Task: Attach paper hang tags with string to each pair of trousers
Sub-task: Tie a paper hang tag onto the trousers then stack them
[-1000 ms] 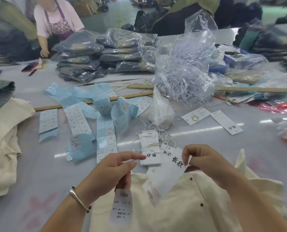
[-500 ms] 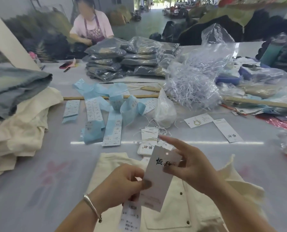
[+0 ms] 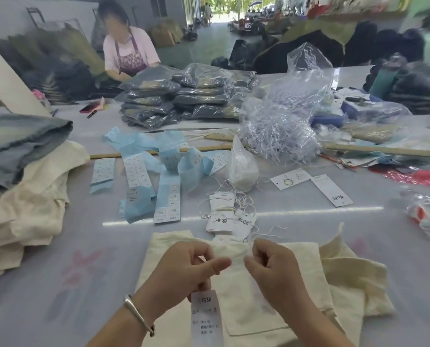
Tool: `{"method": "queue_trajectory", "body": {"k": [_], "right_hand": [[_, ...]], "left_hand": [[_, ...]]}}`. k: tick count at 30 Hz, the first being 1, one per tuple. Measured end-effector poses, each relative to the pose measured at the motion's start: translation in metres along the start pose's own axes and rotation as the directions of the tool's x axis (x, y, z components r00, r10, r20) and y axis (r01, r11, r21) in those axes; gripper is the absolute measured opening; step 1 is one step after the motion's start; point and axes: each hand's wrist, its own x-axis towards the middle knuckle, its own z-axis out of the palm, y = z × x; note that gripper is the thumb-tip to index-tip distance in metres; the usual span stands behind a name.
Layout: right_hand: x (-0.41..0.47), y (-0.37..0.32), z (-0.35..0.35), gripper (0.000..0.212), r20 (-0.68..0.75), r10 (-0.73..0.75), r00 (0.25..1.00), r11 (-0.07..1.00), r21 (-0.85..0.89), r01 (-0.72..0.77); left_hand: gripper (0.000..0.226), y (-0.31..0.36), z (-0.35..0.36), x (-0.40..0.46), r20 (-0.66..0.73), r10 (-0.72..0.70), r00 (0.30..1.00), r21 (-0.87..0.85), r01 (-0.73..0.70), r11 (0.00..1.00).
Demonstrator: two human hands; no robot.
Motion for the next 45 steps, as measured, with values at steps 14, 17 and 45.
{"method": "queue_trajectory", "body": {"k": [14,17,45], "right_hand": [[0.006,-0.025,0.001,0.023,0.483,-0.209,0.85,0.677,0.699,-0.23],[0.006,-0.022,0.001,0.025,0.458,-0.181,0.87,0.672,0.703,-0.23],[-0.001,-0.013,-0.004,0.071,0.337,0.095,0.937,0.777,0.563,-0.281]], "left_hand": [[0.033,-0.011,0.003,0.021,0.205,0.206,0.957,-0.313,-0.135,0.94],[0.03,-0.009,0.002,0.02,0.21,0.245,0.947,-0.323,-0.169,0.931],[0.022,0.015,-0.03,0.019,0.002,0.188,0.982,-0.161,-0.185,0.969]]}}
